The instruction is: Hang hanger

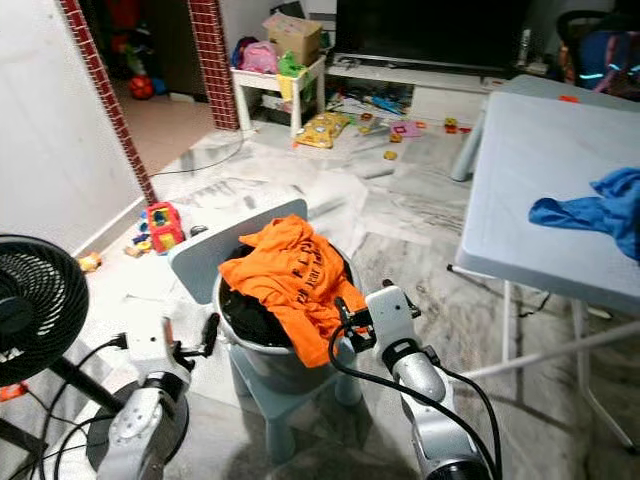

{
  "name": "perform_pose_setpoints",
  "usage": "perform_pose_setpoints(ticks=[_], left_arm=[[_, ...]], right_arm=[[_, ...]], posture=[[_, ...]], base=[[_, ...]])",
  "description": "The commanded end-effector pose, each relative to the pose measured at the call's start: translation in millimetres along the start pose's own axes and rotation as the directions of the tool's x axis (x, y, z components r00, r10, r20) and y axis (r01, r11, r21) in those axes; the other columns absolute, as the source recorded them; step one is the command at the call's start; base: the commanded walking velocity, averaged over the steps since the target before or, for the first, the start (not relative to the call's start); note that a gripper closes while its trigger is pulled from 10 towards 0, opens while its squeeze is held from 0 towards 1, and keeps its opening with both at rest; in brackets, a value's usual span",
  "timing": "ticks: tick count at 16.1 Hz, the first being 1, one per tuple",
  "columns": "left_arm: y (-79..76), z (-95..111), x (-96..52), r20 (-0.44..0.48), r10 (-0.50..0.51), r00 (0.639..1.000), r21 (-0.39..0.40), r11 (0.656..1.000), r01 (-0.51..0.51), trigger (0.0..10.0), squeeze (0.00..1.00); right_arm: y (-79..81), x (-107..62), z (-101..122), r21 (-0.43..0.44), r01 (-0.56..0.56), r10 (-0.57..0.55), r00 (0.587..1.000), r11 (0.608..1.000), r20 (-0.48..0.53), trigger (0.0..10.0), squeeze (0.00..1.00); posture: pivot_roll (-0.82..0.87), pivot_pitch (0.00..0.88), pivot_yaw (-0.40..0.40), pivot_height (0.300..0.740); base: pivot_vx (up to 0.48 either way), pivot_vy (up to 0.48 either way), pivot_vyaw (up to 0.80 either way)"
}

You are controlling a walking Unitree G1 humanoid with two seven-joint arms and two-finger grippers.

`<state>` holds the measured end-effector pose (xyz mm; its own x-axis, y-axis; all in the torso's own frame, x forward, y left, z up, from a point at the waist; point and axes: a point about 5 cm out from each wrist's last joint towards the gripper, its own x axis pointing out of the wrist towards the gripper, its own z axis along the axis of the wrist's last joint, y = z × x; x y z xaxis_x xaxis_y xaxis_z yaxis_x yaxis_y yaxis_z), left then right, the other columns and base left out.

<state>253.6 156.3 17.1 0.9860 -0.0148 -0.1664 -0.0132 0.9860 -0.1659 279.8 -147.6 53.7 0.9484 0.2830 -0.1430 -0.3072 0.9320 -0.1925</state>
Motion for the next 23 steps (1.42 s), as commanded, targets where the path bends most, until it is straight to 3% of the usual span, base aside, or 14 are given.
perform_pose_setpoints(ticks=[1,14,23], left_arm=[[-1.7,4.7,1.6,0.019,-0.014,1.0,-0.001,1.0,0.014,10.0,0.0],[-7.0,5.5,0.1,0.02,-0.06,0.998,-0.003,0.998,0.06,10.0,0.0],[-1.5,3.2,1.2,-0.011,-0.017,1.0,-0.001,1.0,0.017,10.0,0.0]], right_arm=[[-1.9,2.1,2.5,0.0,0.005,-0.005,1.0,1.0,0.009,10.0,0.0],[0.3,1.6,0.4,-0.011,0.004,-0.004,1.0,1.0,0.008,10.0,0.0],[0.2,-1.9,-3.6,-0.022,-0.003,0.003,1.0,1.0,-0.004,10.0,0.0]], posture=[[-0.08,0.0,0.023,0.74],[-0.08,0.0,0.032,0.74],[-0.08,0.0,0.029,0.74]], base=[[0.0,0.0,0.0],[0.332,0.0,0.0],[0.0,0.0,0.0]])
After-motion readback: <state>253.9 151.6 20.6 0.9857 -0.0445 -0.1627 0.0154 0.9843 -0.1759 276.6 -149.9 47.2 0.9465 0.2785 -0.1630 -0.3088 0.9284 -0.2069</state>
